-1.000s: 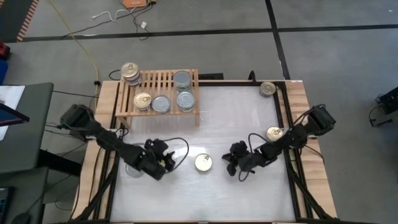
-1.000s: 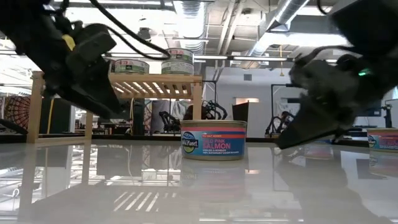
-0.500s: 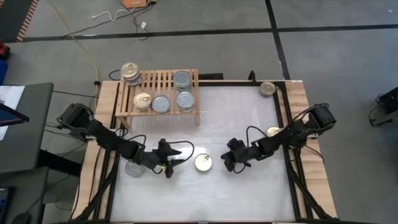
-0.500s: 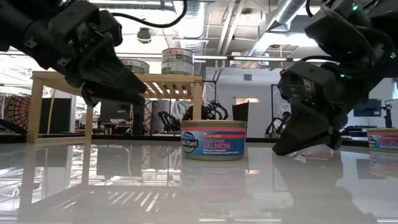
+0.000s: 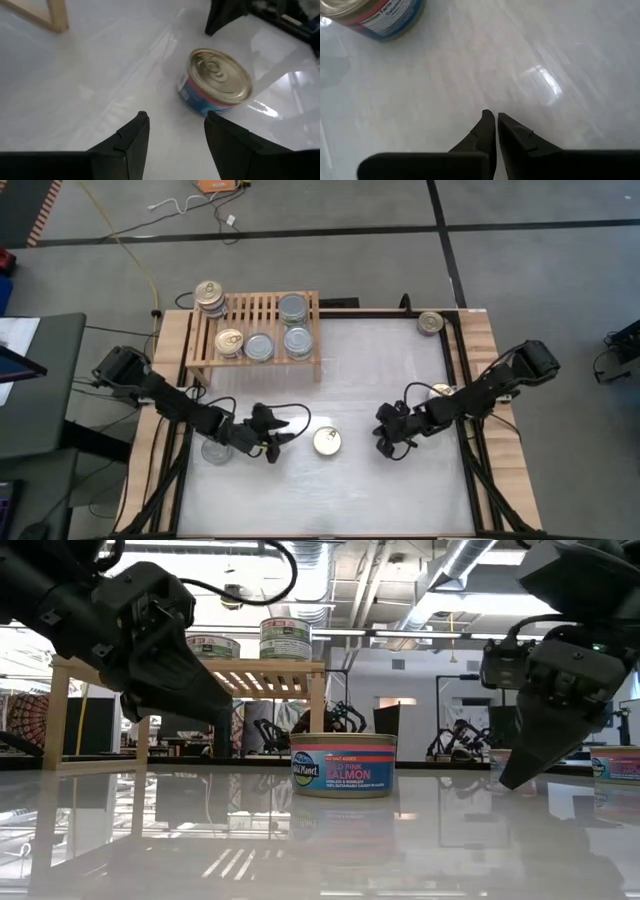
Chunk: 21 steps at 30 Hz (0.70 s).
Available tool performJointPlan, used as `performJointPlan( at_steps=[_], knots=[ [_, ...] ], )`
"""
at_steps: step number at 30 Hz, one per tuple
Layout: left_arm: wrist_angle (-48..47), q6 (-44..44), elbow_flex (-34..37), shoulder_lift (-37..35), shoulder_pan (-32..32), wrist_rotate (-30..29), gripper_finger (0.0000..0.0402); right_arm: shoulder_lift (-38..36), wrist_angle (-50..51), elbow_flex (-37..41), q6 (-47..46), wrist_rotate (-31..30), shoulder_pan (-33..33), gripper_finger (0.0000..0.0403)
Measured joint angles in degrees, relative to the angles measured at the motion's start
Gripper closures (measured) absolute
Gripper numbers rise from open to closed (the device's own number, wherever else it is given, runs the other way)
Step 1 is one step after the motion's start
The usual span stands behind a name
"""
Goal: Stack canned seafood by type on shelf
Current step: Stack the blue tuna can on top of the bottom blue tuna can on the shelf
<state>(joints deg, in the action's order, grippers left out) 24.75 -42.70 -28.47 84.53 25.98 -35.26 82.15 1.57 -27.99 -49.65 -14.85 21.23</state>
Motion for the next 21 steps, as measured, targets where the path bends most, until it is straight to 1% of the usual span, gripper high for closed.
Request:
performJointPlan(
  at_steps=[6,8,10,13,19,21],
  knots=[
    [-1.4,2.6,0.0,0.0,-0.6,-0.1,0.0219,1.3,-1.3,0.0,0.0,-1.1,-0.5,0.0345],
    [-1.3,2.8,0.0,0.0,-0.6,-0.1,0.0219,2.3,-2.4,-0.1,-0.4,-1.2,-1.4,0.0339],
    [-1.4,2.7,0.0,0.0,-0.6,-0.1,0.0219,3.3,-3.4,-0.2,-1.2,-1.2,-2.3,0.0324],
    [-1.3,2.6,0.0,0.0,-0.6,-0.7,0.0219,4.0,-4.4,-0.3,-1.5,-1.1,-3.6,0.0288],
    [-1.3,2.6,0.0,0.0,-0.7,-0.6,0.0219,4.1,-6.7,-0.3,-1.5,-2.2,-4.8,0.0193],
    [-1.3,2.6,0.0,0.0,-0.7,-0.6,0.0219,4.1,-7.8,-0.3,-1.5,-2.5,-5.0,0.0168]
  ],
)
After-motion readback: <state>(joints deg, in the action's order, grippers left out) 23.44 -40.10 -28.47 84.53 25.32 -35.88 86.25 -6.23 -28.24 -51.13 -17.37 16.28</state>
